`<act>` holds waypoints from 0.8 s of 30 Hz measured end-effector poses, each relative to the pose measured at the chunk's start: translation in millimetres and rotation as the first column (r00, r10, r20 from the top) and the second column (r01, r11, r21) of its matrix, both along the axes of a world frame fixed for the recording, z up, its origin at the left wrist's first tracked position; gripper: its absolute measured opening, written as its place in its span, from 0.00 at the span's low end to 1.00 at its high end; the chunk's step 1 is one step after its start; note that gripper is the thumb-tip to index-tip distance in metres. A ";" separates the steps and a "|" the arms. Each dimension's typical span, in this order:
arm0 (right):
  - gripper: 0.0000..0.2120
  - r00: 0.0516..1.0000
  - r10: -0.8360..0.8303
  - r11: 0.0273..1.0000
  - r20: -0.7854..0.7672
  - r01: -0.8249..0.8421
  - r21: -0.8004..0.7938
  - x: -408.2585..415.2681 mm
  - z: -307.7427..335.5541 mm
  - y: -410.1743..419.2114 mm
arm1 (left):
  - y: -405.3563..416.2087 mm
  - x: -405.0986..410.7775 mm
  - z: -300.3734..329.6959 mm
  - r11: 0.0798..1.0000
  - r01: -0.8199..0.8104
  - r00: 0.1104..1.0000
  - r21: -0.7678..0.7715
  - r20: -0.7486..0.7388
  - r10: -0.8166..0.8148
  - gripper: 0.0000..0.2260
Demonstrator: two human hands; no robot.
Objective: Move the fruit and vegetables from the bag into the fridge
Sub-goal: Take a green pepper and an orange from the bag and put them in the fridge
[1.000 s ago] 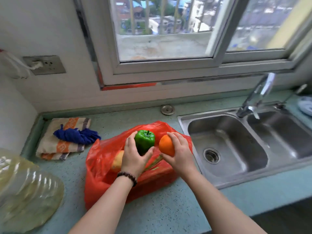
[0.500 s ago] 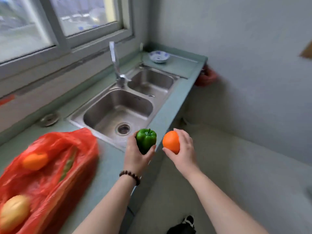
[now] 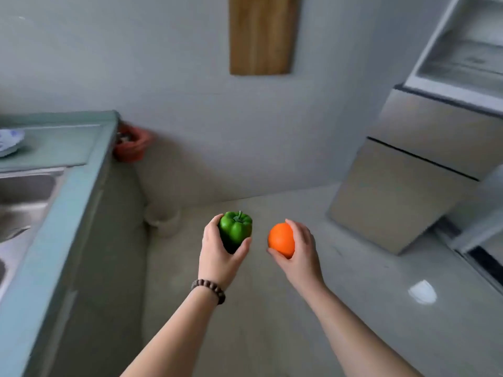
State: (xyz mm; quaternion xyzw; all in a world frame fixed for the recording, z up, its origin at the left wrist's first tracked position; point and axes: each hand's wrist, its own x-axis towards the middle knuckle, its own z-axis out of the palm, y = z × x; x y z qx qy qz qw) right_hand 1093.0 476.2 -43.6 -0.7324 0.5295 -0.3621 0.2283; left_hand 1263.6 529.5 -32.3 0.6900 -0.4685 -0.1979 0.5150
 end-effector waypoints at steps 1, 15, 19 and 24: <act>0.35 0.999 -0.036 0.999 0.006 0.036 0.000 -18.6 2.7 -15.2 | -19.5 -17.6 1.2 0.999 0.033 0.999 -0.005 0.003 -0.033 0.30; 0.35 0.844 -0.520 0.852 0.130 0.524 0.004 -274.4 13.5 -156.2 | -253.4 -271.9 38.1 0.863 0.504 0.862 -0.012 0.069 -0.502 0.32; 0.35 0.817 -0.562 0.825 0.129 0.565 0.010 -304.9 9.7 -198.5 | -307.3 -306.2 39.1 0.827 0.562 0.825 -0.018 0.083 -0.559 0.32; 0.34 0.813 -0.567 0.816 0.135 0.576 -0.038 -336.7 17.7 -288.2 | -397.9 -339.3 38.8 0.806 0.591 0.807 -0.044 0.063 -0.588 0.31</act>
